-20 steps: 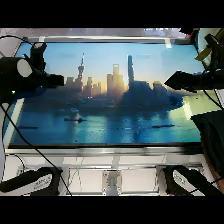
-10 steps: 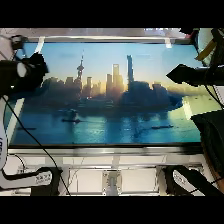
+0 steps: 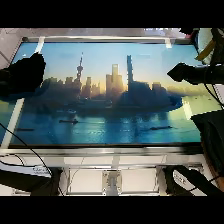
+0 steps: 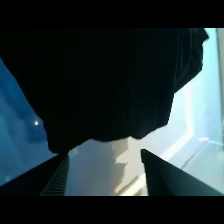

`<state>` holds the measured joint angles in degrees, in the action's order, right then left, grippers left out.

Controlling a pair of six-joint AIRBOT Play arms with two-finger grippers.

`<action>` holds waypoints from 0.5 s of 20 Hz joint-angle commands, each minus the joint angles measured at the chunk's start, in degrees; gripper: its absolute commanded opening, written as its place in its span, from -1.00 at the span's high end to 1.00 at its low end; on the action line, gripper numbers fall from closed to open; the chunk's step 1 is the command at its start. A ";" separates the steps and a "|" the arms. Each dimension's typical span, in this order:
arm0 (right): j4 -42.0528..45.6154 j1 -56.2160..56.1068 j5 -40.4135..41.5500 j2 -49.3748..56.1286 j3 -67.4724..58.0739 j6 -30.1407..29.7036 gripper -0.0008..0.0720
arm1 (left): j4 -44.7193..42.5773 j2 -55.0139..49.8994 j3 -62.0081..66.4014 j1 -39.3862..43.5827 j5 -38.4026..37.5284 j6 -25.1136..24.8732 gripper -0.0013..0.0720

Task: Fold the clothes and pants, and hang the long-sleeved shirts on hangers.

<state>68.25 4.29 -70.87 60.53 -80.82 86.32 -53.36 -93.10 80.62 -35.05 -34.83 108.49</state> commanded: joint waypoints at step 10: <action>-2.84 -0.07 0.00 5.53 0.02 4.57 -0.72 | 27.34 -14.08 0.00 7.28 19.67 -21.75 -1.00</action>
<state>66.28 4.29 -70.81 65.67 -80.82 90.50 -28.47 -104.97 80.62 -30.28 -22.96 88.68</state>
